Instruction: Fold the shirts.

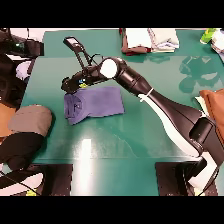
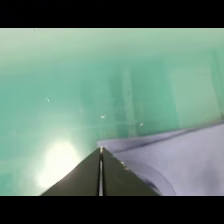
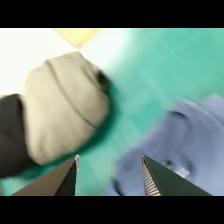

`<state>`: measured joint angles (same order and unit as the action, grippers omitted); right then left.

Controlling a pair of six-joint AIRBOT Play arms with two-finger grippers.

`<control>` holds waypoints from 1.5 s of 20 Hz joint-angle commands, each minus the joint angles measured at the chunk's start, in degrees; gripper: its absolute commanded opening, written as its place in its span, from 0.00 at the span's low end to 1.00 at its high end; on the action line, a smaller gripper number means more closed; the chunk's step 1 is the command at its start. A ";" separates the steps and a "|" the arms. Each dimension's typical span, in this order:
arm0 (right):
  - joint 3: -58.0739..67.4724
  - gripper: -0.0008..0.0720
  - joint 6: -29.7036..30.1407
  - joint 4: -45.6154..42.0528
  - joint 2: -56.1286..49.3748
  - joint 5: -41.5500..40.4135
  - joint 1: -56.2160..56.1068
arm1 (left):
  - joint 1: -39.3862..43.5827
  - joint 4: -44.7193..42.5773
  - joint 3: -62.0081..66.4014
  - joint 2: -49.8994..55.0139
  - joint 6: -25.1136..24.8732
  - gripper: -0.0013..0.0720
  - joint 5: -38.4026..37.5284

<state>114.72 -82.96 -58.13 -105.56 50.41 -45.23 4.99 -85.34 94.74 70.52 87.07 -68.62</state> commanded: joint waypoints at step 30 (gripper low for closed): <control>-18.32 0.05 -21.20 -11.56 -1.95 11.47 15.91 | -0.44 4.92 -0.33 -0.72 -2.03 0.06 -6.40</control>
<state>94.50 -105.32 -67.81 -107.50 62.72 -29.21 4.54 -80.77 94.43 69.76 85.19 -74.72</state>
